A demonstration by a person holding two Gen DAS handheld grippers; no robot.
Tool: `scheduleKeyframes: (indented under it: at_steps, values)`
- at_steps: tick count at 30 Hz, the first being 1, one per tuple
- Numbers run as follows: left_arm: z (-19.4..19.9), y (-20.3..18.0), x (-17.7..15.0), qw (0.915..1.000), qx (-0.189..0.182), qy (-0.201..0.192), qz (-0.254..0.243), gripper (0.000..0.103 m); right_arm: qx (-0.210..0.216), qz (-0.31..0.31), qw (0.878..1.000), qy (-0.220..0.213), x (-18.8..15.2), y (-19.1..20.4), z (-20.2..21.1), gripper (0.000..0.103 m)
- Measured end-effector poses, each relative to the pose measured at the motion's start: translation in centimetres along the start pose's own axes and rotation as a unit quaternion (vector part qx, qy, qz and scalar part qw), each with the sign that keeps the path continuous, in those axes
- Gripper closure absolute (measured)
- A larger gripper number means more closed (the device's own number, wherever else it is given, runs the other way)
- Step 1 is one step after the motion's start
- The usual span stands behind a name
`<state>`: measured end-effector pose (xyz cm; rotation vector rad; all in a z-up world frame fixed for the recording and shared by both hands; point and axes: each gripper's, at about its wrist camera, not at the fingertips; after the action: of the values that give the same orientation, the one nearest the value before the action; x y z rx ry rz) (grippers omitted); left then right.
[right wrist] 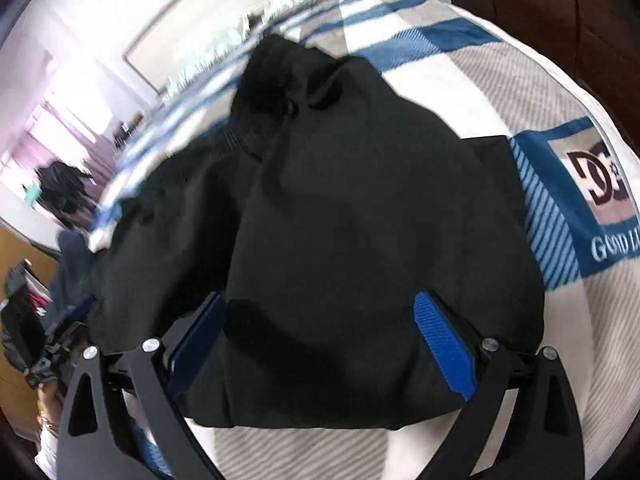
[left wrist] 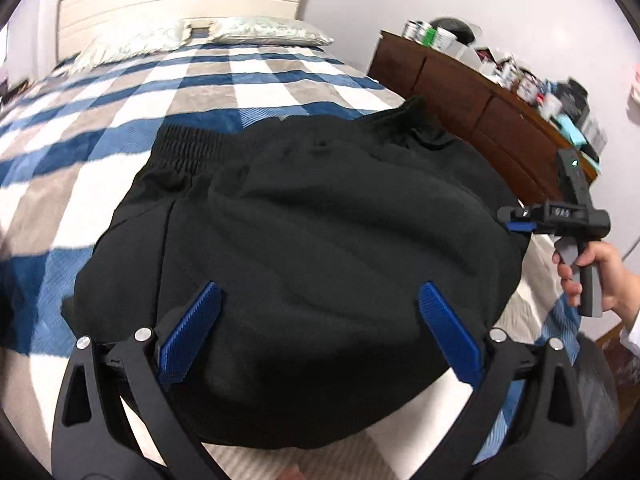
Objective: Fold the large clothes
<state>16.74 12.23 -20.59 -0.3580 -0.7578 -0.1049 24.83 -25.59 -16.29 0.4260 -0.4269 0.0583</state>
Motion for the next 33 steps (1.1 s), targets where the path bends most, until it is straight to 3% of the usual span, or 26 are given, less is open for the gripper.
scheduleKeyframes:
  at_steps: [6,9,11,13,15,18,20,24,26,30,33]
  values:
    - [-0.6,2.5,-0.7,0.9985,-0.032,-0.003,0.045,0.007,-0.015,0.008,0.999,0.030,0.6,0.5,-1.7,0.008]
    - [-1.0,2.0,-0.7,0.9996,-0.011,-0.004,0.026,0.007,-0.104,0.092,0.990,0.022,0.2,4.2,-1.2,0.007]
    - [-1.1,1.9,-0.7,0.9998,-0.005,-0.007,0.018,0.007,-0.169,0.147,0.975,-0.004,-0.5,6.9,-0.4,0.007]
    - [-1.1,1.9,-0.7,0.9998,-0.006,-0.008,0.019,0.007,-0.204,0.166,0.965,-0.002,-0.6,7.8,-0.9,0.007]
    - [-1.1,2.0,-0.9,0.9998,-0.008,-0.008,0.019,0.007,-0.221,0.153,0.963,0.014,-0.6,7.3,-1.8,0.007]
    - [-1.1,2.0,-1.1,0.9997,-0.010,-0.007,0.019,0.007,-0.220,0.126,0.967,0.013,-0.1,5.9,-2.2,0.010]
    - [-1.0,2.4,-1.1,0.9993,-0.019,-0.009,0.032,0.008,-0.232,0.132,0.964,0.012,0.0,5.7,-2.6,0.011]
    - [-0.8,3.3,-1.2,0.9987,-0.025,-0.008,0.045,0.018,-0.235,0.126,0.963,0.027,0.1,5.7,-3.3,0.010]
    - [-0.5,3.5,-1.1,0.9981,-0.032,-0.010,0.052,0.018,-0.232,0.129,0.963,0.042,0.8,6.1,-3.1,0.010]
    - [0.1,3.1,-0.8,0.9980,-0.027,-0.017,0.054,0.016,-0.181,0.183,0.966,0.037,2.5,9.3,-0.2,0.010]
    - [0.5,2.2,-0.5,0.9982,-0.027,-0.022,0.050,0.007,-0.132,0.256,0.957,0.022,3.8,14.4,1.5,0.008]
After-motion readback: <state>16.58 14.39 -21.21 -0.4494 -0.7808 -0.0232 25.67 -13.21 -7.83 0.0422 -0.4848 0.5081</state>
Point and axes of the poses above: each gripper's, at about its wrist camera, not at the fingertips, and z roughly against the way its jaws point, y to its left, x to its top, and after that the axes turned 1 degree about -y, right-handed
